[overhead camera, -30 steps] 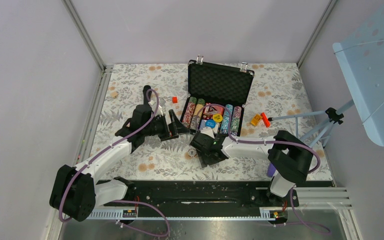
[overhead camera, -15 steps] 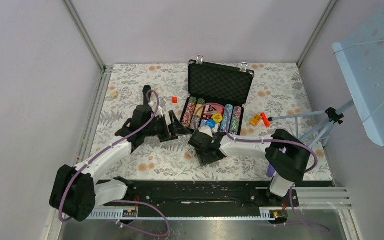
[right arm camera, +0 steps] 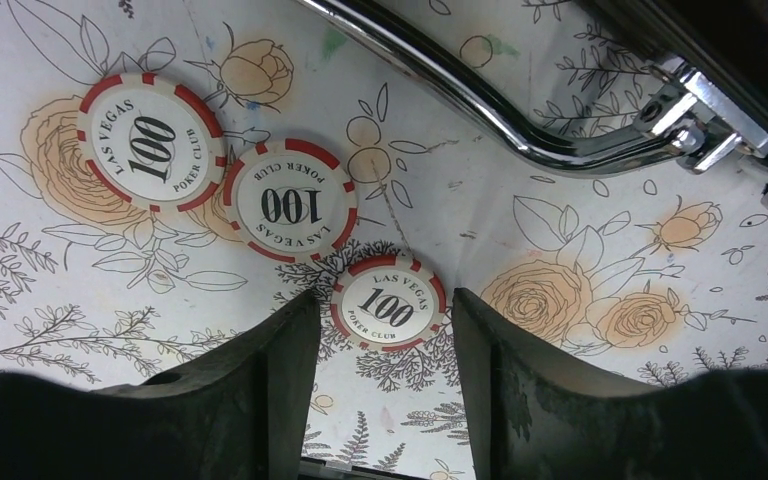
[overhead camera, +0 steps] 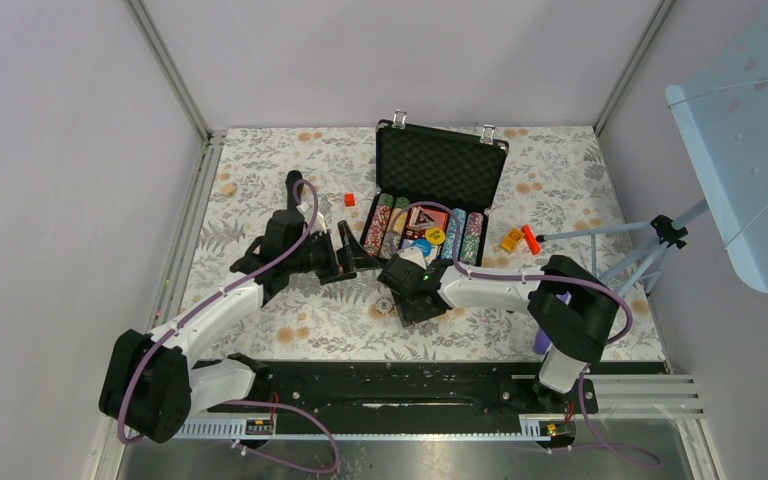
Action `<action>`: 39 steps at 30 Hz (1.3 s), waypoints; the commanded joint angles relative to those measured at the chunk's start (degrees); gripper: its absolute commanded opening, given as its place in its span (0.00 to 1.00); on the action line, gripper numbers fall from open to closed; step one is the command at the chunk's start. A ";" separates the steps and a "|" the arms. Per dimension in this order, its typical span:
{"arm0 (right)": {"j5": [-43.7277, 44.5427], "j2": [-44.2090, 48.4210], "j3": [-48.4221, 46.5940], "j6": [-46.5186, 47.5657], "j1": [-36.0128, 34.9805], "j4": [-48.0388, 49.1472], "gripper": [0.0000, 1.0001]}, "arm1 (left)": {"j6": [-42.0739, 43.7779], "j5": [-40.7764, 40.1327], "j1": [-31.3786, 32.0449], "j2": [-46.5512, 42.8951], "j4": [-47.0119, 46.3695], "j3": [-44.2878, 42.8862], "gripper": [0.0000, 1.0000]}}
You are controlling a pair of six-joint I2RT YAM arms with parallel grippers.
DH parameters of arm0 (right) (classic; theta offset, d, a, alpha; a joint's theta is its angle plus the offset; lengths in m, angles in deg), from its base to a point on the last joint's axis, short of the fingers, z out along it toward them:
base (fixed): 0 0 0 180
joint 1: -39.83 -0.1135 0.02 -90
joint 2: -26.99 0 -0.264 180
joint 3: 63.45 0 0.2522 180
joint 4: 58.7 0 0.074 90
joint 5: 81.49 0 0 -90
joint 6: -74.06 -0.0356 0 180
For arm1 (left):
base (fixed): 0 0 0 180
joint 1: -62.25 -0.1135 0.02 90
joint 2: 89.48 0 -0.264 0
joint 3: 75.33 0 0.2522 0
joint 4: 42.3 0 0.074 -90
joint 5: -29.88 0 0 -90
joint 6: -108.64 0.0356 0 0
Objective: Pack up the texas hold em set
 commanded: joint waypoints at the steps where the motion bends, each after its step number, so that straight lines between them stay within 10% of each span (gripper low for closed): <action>1: -1.41 -4.14 3.99 0.34 0.86 -1.10 0.56 | 0.61 -0.80 0.20 -0.82 -1.43 -1.82 0.95; 39: -5.39 -0.70 6.98 0.95 -1.16 -2.76 0.61 | 0.44 -0.90 0.23 -0.54 -1.96 -1.03 0.95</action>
